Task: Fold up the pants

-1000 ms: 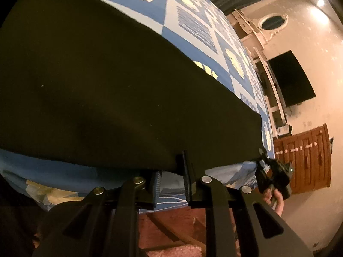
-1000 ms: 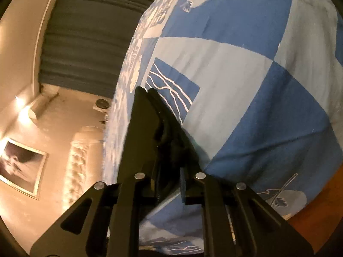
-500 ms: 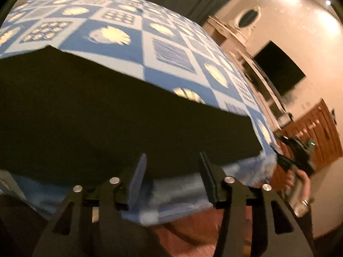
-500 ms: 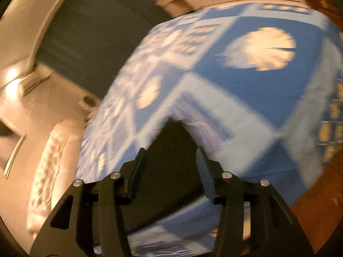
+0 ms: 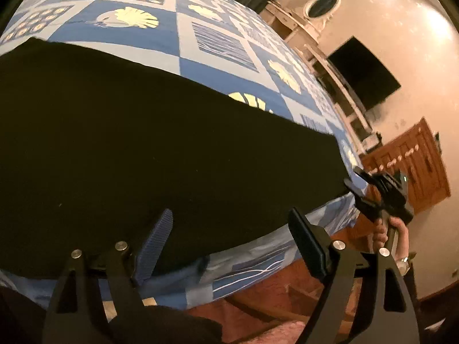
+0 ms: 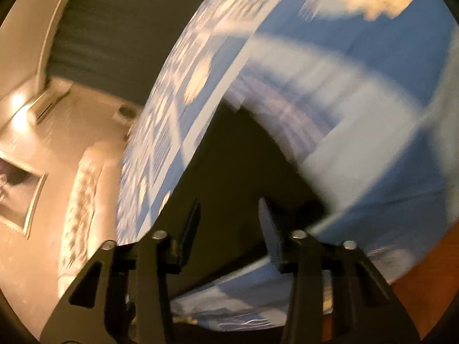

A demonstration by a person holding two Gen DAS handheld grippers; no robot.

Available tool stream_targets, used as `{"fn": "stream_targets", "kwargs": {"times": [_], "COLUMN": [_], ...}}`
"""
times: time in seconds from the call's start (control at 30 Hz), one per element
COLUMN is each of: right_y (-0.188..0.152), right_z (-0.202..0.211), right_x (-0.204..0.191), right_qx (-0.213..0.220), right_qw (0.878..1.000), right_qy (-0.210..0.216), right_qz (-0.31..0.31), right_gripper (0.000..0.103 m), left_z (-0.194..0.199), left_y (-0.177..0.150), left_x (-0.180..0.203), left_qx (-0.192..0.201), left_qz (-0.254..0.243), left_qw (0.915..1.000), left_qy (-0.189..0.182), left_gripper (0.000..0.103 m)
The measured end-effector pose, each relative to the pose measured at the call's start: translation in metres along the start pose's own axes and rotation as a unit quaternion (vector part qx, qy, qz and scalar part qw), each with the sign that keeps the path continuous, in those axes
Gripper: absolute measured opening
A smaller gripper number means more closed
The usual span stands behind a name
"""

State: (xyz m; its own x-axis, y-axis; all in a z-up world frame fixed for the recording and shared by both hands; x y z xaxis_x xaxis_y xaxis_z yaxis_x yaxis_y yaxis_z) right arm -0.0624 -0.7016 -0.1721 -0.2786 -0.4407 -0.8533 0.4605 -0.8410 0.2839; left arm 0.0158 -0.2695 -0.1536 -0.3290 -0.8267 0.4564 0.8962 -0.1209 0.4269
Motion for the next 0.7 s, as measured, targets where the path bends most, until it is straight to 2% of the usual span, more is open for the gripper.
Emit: {"fn": "stream_targets", "kwargs": {"times": [0.07,0.13,0.2,0.27,0.3,0.37,0.4,0.53,0.7], "right_y": [0.013,0.025,0.026,0.022,0.02,0.009,0.009,0.008,0.006], "right_z": [0.016,0.026,0.019,0.009,0.004,-0.014,-0.016,-0.02,-0.014], "right_x": [0.003,0.009,0.015,0.024,0.031,0.031,0.033,0.035,0.037], "right_qx": [0.011,0.017,-0.007,-0.025,-0.036,-0.049,-0.047,-0.047,-0.039], "right_qw": [1.0,0.999,1.0,1.0,0.999,0.999,0.999,0.995,0.994], "right_qy": [-0.014,-0.023,-0.007,-0.009,-0.011,0.011,0.02,0.069,0.081], "right_qz": [0.011,0.018,0.016,0.013,0.008,-0.007,-0.014,-0.054,-0.066], "right_gripper": [0.078,0.079,0.079,0.079,0.079,0.079,0.079,0.08,0.079], "left_z": [0.008,0.017,0.027,0.041,0.047,0.058,0.063,0.074,0.07], "left_y": [0.004,0.01,0.018,0.028,0.033,0.043,0.049,0.062,0.062], "left_x": [-0.007,-0.018,-0.027,-0.039,-0.045,-0.062,-0.073,-0.103,-0.123], "left_qx": [0.006,0.013,0.02,0.033,0.038,0.049,0.055,0.064,0.06], "left_qz": [0.032,0.057,0.063,0.053,0.047,0.037,0.038,0.062,0.087], "left_qw": [0.9994,0.9983,0.9978,0.9978,0.9977,0.9968,0.9957,0.9931,0.9911], "left_qy": [-0.007,0.001,0.009,0.022,0.031,0.051,0.064,0.076,0.081], "left_gripper": [0.081,0.082,0.082,0.082,0.086,0.086,0.086,0.086,0.086]}}
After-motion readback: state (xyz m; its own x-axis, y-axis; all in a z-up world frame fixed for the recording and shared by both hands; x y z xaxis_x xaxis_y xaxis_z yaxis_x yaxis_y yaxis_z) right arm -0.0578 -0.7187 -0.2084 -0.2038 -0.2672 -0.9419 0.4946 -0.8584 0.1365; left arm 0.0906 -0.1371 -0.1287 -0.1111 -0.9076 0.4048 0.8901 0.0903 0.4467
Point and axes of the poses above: each gripper's, at about its wrist camera, not at the fingertips, and z roughly against the way its jaws point, x to its right, y to its top, the point moved 9 cm from there along -z, roughly the way its jaws point, and after that the axes turned 8 degrees about y, right-handed, at the moved point
